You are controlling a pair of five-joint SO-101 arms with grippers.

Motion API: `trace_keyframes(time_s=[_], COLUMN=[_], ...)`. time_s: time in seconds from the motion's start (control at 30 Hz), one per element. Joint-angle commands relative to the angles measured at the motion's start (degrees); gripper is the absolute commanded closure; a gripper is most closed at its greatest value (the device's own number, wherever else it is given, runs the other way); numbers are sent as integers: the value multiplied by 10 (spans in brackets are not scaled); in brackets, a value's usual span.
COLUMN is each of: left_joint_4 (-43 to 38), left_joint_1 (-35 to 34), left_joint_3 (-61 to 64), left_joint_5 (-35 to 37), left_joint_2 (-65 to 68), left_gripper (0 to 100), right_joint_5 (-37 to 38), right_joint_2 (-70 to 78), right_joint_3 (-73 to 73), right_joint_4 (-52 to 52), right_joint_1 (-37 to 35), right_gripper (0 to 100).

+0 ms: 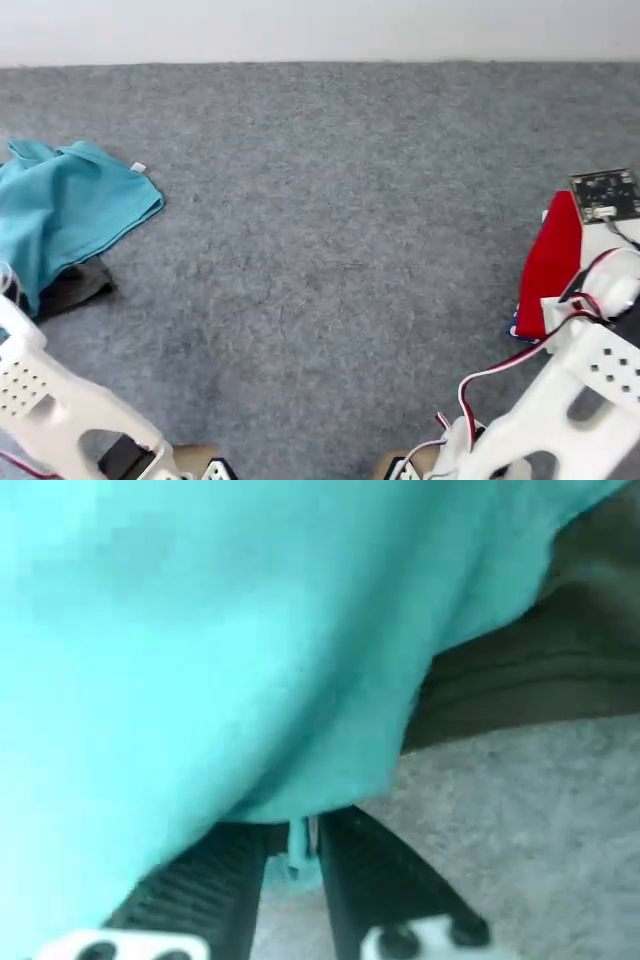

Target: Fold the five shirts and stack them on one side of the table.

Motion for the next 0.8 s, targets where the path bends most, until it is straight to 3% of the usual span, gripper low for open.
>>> trace_keyframes(time_s=[0.0,0.2,0.37,0.6,0.77], left_joint_4=[38,63,67,82,78], left_joint_1=[28,87,179,385,552], left_joint_3=[-56,-72,-72,-71,-69], left_joint_5=[25,115,200,319,352], left_joint_2=[-90,-203,-300,-420,-433], left_gripper=[988,988,988,988,988], right_joint_5=[-4,-4,-4,-4,-4], right_joint_2=[-13,-13,-13,-13,-13], right_joint_3=[-4,-4,-4,-4,-4], right_joint_4=[22,22,22,22,22], right_joint_1=[4,4,4,4,4], right_gripper=[987,987,987,987,987])
